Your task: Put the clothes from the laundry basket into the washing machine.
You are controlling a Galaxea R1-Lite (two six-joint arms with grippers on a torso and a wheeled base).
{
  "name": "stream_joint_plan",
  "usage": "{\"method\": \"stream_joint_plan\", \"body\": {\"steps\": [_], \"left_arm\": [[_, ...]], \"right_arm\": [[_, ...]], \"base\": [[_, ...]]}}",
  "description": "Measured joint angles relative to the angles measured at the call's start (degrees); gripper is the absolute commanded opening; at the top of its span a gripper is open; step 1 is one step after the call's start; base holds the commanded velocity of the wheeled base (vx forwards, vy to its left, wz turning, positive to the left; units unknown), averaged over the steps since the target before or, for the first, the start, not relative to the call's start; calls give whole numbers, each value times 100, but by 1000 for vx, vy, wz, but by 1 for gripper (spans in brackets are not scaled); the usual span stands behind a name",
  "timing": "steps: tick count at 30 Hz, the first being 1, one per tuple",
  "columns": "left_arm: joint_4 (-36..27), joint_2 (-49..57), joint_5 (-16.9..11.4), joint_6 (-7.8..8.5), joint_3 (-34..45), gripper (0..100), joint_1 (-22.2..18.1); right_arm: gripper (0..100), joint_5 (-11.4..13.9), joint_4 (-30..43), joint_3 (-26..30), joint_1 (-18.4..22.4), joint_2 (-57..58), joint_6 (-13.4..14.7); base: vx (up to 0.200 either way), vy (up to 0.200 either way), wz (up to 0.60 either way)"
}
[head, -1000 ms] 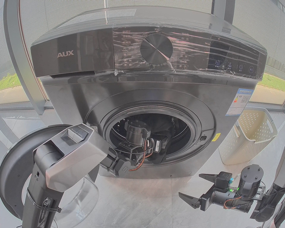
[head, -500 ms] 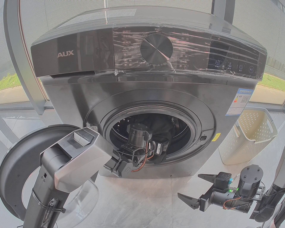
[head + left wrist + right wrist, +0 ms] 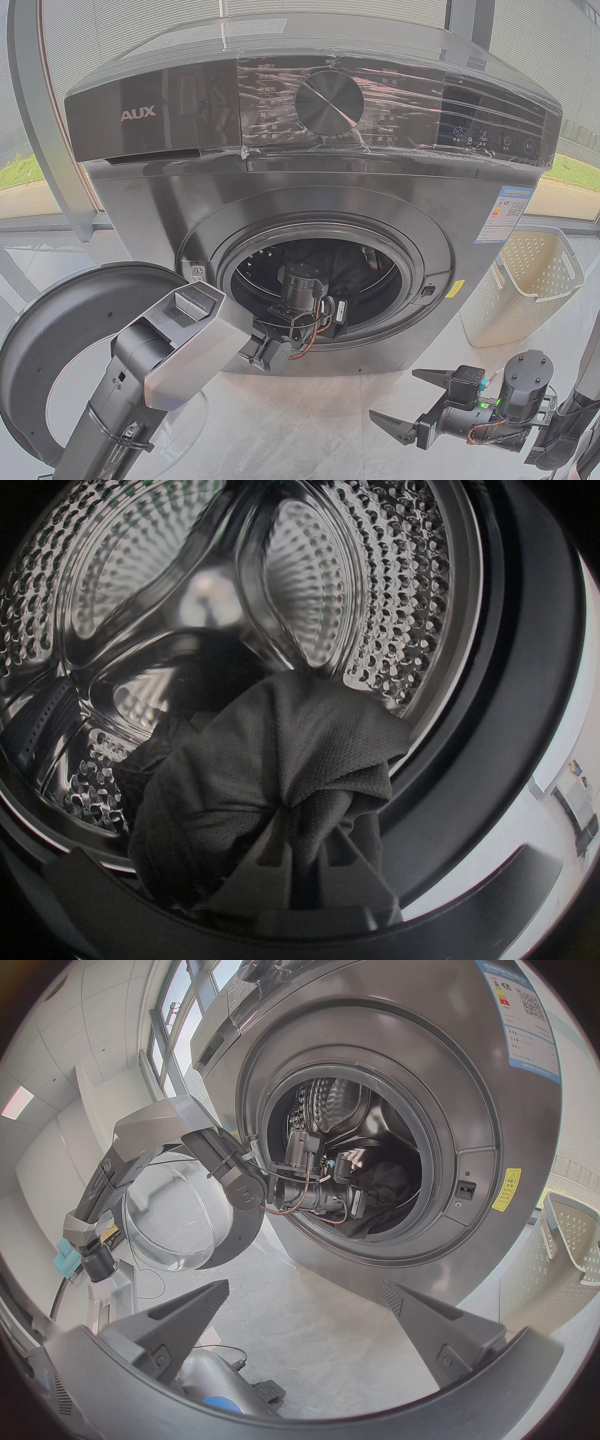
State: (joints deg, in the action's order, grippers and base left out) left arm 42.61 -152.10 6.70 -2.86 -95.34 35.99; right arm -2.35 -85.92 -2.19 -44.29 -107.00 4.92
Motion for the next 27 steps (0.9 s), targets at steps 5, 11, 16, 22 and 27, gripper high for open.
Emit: {"method": "stream_joint_plan", "body": {"steps": [5, 11, 16, 22, 27], "left_arm": [[149, -51, 268, -52, -293, 0, -96], [323, -41, 484, -107, -524, 0, -355], [496, -16, 486, -104, -358, 100, -421], [578, 61, 486, -115, -140, 100, -368], [553, 312, 422, -107, 367, 100, -269]], "right_arm": [[100, -2, -2, 5, -6, 7, 2], [100, 0, 0, 2, -6, 7, 0], [100, 15, -2, 5, 0, 0, 0], [100, 48, 4, 30, 11, 2, 2], [100, 52, 4, 33, 0, 16, 2]], "base": [[0, 0, 0], [0, 0, 0], [0, 0, 0], [0, 0, 0], [0, 0, 0]]}}
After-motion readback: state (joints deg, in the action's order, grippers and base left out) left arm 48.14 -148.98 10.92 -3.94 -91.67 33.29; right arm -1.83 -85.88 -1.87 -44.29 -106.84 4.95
